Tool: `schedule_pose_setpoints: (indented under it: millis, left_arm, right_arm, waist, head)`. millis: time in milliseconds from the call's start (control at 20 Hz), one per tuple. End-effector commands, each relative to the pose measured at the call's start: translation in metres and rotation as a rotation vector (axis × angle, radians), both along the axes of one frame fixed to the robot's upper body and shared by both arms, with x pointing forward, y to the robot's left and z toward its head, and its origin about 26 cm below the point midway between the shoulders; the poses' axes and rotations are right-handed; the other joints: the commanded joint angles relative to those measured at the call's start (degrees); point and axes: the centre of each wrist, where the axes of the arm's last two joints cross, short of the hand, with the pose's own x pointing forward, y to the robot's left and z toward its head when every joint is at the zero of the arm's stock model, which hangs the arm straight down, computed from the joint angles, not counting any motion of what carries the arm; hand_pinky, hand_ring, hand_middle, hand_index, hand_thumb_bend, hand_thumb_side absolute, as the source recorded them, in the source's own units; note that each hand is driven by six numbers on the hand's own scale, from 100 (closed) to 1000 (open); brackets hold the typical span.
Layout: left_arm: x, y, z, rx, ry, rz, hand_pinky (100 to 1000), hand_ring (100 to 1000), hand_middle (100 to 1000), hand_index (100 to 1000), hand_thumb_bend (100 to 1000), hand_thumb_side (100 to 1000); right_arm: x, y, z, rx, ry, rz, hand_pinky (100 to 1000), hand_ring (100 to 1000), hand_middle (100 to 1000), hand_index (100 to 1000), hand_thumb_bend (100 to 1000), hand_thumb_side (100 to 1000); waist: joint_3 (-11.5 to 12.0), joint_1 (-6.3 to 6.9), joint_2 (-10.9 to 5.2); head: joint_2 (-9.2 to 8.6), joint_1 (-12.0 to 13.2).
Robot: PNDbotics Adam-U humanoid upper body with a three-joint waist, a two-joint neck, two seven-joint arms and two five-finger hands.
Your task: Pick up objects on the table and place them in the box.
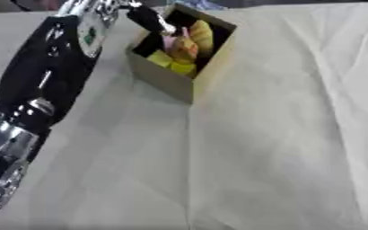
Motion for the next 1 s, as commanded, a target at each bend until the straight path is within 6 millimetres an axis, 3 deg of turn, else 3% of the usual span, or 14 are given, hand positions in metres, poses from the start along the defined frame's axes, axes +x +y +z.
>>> schedule_pose_setpoints:
  millis: [50,250,450,700,800,1000]
  left_arm:
    - [-0.009,0.009,0.027,-0.048,-0.129,-0.003,795,750,728,816,499,509]
    - [-0.021,0.032,0.042,-0.133,-0.246,-0.028,770,725,696,797,422,476]
    - [-0.034,0.075,0.047,-0.234,-0.344,-0.011,752,709,672,785,385,491]
    - [-0.056,0.131,0.043,-0.348,-0.460,0.042,738,694,655,787,318,546]
    - [-0.065,0.144,0.038,-0.401,-0.493,0.068,727,681,638,783,266,576]
    - [-0.081,0.156,0.020,-0.526,-0.534,0.120,715,672,629,779,262,617]
  right_arm:
    - [-0.004,-0.001,0.006,0.002,-0.026,0.001,900,751,654,734,100,525]
    - [-0.004,-0.002,0.004,0.011,-0.023,0.001,901,753,656,735,100,525]
    - [-0.004,-0.005,0.001,0.024,-0.014,-0.012,904,759,673,741,100,523]
    - [-0.003,-0.009,-0.002,0.033,-0.008,-0.024,907,762,685,744,100,523]
    - [-0.003,-0.010,-0.003,0.042,-0.002,-0.027,910,764,686,742,100,527]
    - [-0.002,-0.011,-0.011,0.079,0.035,-0.031,916,769,690,740,100,509]
  waist:
    - [0.29,-0.25,-1.78]
    - [1.15,-0.42,-2.06]
    - [2.11,-0.83,-2.00]
    - [2.74,-1.29,-1.30]
    - [3.03,-1.55,-0.99]
    - [3.46,-2.07,-0.38]
  head:
    - [0.51,-0.43]
    - [0.86,-0.81]
    - [1.21,-1.70]
    - [0.60,-2.70]
    - [0.23,-2.92]
    - [-0.55,-2.97]
